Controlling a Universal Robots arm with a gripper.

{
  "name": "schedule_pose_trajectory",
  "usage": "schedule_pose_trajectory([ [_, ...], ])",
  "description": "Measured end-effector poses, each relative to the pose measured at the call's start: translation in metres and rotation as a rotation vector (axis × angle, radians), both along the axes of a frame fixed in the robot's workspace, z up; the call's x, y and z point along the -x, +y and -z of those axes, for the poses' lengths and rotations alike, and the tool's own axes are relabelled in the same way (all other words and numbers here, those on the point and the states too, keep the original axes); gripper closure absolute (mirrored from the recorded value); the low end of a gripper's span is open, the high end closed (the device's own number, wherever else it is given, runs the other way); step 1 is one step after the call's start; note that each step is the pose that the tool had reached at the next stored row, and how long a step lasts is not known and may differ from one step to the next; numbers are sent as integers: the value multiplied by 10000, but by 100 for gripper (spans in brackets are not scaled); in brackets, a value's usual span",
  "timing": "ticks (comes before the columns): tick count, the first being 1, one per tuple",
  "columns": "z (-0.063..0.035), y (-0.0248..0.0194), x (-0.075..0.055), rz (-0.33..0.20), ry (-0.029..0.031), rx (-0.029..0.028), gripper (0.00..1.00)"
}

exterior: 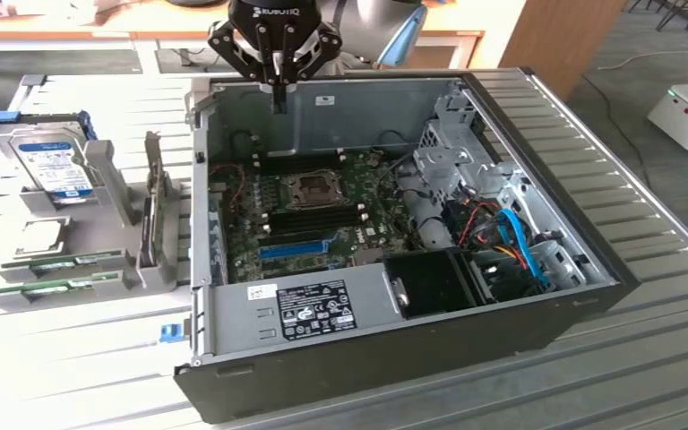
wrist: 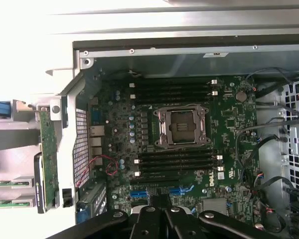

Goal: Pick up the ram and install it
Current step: 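Reach for the ram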

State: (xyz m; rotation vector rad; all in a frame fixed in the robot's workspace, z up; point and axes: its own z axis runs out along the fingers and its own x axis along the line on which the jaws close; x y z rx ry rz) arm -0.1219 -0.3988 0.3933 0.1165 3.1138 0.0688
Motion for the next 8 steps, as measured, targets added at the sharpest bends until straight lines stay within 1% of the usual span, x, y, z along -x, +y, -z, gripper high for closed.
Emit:
schedule_pose_trajectory([
  [3, 0, 0, 0, 0, 1, 1, 89],
  [8, 1, 0, 10, 0, 23, -1, 89],
])
